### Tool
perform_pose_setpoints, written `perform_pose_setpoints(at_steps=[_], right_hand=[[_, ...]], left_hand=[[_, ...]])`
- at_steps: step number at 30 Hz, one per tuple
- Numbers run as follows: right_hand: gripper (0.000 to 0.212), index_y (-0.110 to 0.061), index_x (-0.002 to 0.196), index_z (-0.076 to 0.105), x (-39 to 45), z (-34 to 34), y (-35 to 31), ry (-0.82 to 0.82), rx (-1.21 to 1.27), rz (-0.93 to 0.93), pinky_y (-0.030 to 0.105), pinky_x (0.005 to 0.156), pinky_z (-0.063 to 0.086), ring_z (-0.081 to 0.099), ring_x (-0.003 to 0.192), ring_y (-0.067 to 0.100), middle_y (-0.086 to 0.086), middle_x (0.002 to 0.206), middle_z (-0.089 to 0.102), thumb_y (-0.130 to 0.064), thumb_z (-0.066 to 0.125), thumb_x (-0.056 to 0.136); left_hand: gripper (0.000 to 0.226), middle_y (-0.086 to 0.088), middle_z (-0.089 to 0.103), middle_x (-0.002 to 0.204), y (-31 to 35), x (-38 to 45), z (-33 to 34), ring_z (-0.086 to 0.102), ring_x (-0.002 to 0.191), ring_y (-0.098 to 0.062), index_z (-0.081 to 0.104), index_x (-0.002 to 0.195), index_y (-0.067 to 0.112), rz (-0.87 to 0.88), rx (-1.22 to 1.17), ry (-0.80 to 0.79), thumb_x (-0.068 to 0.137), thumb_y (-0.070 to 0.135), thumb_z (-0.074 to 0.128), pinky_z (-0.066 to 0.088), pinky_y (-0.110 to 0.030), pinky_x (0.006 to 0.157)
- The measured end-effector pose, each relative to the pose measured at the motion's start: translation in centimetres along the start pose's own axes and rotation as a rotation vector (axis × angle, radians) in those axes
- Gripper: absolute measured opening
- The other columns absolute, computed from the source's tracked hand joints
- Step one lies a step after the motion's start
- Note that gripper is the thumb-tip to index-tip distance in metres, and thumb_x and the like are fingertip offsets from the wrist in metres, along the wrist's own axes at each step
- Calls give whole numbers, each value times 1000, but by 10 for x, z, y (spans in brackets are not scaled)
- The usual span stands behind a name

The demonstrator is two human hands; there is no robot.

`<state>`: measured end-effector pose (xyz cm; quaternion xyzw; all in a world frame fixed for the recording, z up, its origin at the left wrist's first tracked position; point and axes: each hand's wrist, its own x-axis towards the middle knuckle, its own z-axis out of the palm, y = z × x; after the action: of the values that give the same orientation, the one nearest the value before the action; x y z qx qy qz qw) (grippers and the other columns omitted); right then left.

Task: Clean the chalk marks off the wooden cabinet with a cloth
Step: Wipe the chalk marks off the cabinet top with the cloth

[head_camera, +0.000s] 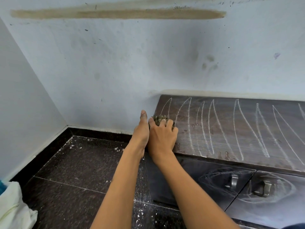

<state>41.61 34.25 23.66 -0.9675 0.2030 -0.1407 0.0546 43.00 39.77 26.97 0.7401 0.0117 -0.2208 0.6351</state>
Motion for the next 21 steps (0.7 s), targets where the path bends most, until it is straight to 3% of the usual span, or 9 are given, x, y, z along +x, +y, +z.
perform_pose_setpoints(at_steps=[2, 4, 6, 8, 11, 15, 18, 21], right_hand=[[34, -28, 127, 49, -25, -4, 1, 21, -1, 12, 37, 81, 36, 42, 112, 29, 14, 127, 52, -29, 51, 93], [38, -27, 106, 67, -53, -7, 2, 73, 18, 33, 39, 72, 45, 56, 100, 31, 16, 114, 64, -28, 78, 69], [47, -25, 93, 74, -67, -3, 5, 47, 30, 31, 39, 64, 49, 62, 89, 33, 17, 103, 69, -24, 87, 49], [42, -27, 98, 72, -62, -4, 7, 57, 3, 30, 40, 68, 47, 59, 94, 32, 16, 108, 68, -26, 83, 58], [30, -29, 121, 56, -28, -2, 7, 87, -11, -26, 41, 87, 36, 40, 118, 31, 12, 135, 49, -30, 55, 90], [31, -24, 124, 52, 6, -1, 6, 4, 6, -2, 44, 93, 30, 32, 123, 32, 13, 139, 42, -28, 35, 99], [28, -25, 117, 59, -17, 3, 6, 82, 8, 41, 43, 86, 36, 42, 117, 31, 13, 133, 51, -34, 50, 92], [30, -24, 93, 73, -55, 4, 7, 164, 53, 50, 39, 68, 47, 59, 93, 32, 13, 106, 69, -30, 79, 65]], left_hand=[[86, -9, 53, 135, 2, -4, 1, 52, 118, -21, 50, 135, 10, -8, 40, 1, 88, 73, 16, 41, -28, 87], [90, -10, 50, 138, 3, -3, 2, 49, 122, -22, 47, 138, 12, -10, 94, -9, 84, 77, 16, 37, -33, 95], [83, -9, 41, 146, 7, -5, 4, 39, 133, -24, 35, 145, 15, -17, 136, -2, 88, 72, 15, 28, -38, 105], [79, -9, 36, 149, 8, -6, 4, 35, 136, -23, 30, 147, 17, -17, 159, -20, 91, 69, 13, 25, -38, 108], [75, -5, 36, 149, 10, -12, 6, 33, 137, -20, 33, 146, 14, -5, 151, -38, 93, 64, 13, 25, -34, 108], [74, -9, 28, 154, 14, -12, 4, 27, 141, -22, 24, 149, 10, 17, 94, -44, 96, 61, 11, 21, -34, 113], [76, -9, 23, 156, 14, -7, -1, 24, 143, -22, 17, 151, 15, 3, 48, -39, 94, 65, 11, 17, -36, 115], [79, -7, 19, 158, 11, -1, 0, 19, 144, -23, 16, 151, 18, 24, 82, -48, 91, 68, 9, 14, -39, 116]])
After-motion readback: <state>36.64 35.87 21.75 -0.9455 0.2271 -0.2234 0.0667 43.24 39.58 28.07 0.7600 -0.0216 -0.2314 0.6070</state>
